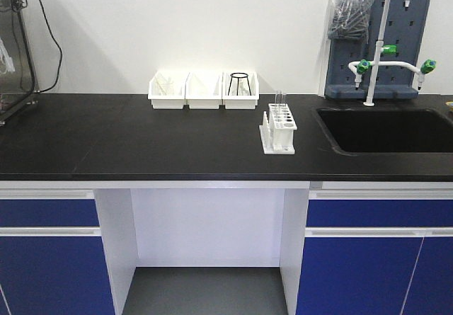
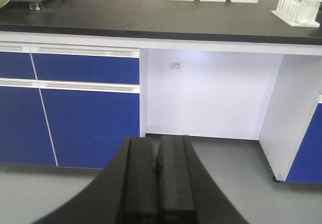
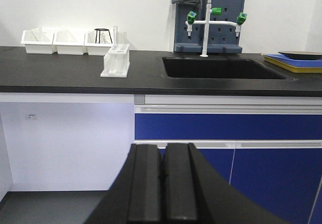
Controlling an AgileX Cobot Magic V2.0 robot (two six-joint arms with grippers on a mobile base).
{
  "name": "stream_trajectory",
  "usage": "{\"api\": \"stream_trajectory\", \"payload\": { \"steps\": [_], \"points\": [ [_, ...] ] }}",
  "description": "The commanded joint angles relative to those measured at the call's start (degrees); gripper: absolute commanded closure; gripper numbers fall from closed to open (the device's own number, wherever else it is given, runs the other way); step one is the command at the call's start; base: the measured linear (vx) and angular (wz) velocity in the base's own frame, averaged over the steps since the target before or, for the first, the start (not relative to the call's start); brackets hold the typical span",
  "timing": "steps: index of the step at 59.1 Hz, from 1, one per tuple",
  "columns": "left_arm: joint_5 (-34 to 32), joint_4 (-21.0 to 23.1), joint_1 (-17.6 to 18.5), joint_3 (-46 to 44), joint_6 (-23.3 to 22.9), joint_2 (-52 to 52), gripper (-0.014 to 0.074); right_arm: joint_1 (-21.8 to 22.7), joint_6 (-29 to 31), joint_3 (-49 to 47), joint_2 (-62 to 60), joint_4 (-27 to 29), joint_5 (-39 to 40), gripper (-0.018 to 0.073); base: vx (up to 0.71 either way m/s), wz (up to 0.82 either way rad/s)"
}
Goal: Flip and reinsert test tube from rack
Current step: 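Drive the base toward the white test-tube rack on the bench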
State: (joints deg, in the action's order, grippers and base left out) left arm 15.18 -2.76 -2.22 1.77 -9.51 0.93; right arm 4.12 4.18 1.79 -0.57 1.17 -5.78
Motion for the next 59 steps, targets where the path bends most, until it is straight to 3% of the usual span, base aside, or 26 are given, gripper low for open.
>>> {"api": "stream_trajectory", "payload": {
  "steps": [1,59],
  "points": [
    [-4.86,0.26,0.24,0.12,-0.02,0.57,0.0603,0.47,0.48,0.02,-0.63,-0.53,4.88,0.0568,0.0,0.0],
    [-4.86,0.26,0.24,0.12,-0.02,0.57,0.0603,0.47,0.48,0.02,-0.63,-0.53,4.88,0.0568,0.02,-0.01]
  ]
}}
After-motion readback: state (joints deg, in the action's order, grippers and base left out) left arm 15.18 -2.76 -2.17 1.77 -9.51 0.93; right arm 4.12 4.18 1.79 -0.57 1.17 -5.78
